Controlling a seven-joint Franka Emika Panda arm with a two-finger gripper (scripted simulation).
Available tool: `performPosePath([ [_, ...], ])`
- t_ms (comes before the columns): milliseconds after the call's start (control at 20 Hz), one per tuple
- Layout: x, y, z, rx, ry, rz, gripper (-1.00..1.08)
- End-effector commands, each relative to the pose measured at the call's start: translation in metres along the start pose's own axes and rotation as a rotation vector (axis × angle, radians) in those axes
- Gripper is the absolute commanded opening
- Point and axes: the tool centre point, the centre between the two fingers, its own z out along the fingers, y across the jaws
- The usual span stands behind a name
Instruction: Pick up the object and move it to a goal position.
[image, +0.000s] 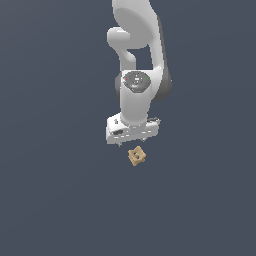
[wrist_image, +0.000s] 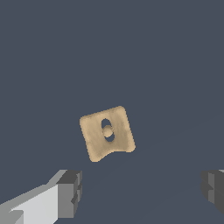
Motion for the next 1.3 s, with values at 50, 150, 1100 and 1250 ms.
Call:
performPosePath([
  [50, 0.006, -0.008, 0.017, 0.005, 0.003, -0.090, 1.00],
  [150, 0.009, -0.012, 0.026, 0.009, 0.006, -0.137, 1.00],
  [1100, 0.016, -0.025, 0.062, 0.021, 0.014, -0.273, 1.00],
  [1250, 0.016, -0.026, 0.077, 0.021, 0.015, -0.275, 1.00],
])
